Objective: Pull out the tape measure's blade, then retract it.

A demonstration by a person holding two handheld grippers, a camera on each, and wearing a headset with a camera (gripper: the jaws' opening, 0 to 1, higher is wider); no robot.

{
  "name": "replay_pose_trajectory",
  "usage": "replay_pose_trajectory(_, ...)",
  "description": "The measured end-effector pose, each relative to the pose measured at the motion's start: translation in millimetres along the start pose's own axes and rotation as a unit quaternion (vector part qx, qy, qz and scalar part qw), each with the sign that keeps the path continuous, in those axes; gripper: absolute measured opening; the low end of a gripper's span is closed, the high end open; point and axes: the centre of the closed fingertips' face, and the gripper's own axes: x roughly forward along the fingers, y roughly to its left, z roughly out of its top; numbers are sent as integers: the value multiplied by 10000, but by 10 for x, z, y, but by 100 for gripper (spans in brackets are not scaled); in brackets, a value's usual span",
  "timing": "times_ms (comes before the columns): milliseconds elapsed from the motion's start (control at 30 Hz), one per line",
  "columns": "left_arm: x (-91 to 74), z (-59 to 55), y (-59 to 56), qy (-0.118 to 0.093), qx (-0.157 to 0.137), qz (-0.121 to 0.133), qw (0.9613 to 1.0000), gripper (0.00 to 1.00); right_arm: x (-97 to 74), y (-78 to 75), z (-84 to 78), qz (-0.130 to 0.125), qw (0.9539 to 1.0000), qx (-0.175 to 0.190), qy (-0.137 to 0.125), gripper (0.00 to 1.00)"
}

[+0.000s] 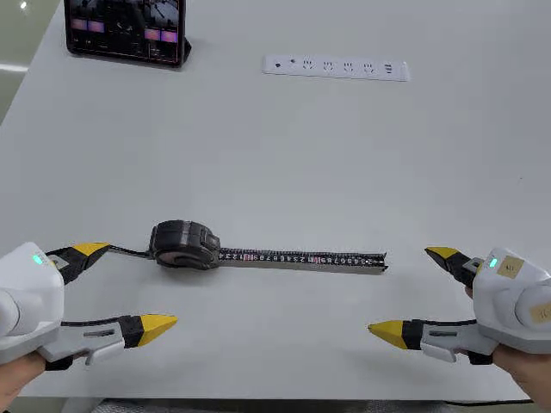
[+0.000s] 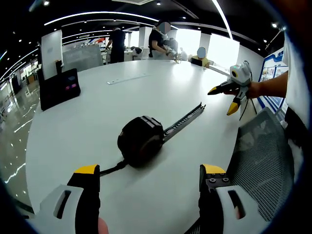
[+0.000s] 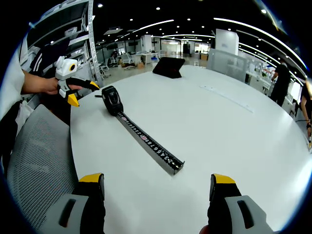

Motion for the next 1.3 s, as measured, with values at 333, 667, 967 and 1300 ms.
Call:
replay_pose_trajectory(333, -13, -80, -32, 23, -27, -34, 10000, 86, -41, 14, -60, -68, 9999, 133, 14, 91)
replay_pose_trajectory(667, -23, -52, -44, -94, -137, -62, 9998, 91, -63, 31, -119, -74, 9998, 182, 23, 95)
replay_pose_trajectory(967, -50, -108, -46, -103, -168, 32, 9998, 95, -101, 53, -142, -80, 9998, 191, 6, 99)
replay_pose_trajectory(1300, -87, -170, -55, -127, -281, 163, 9994, 98, -97, 83, -126, -94, 9998, 175, -44, 99)
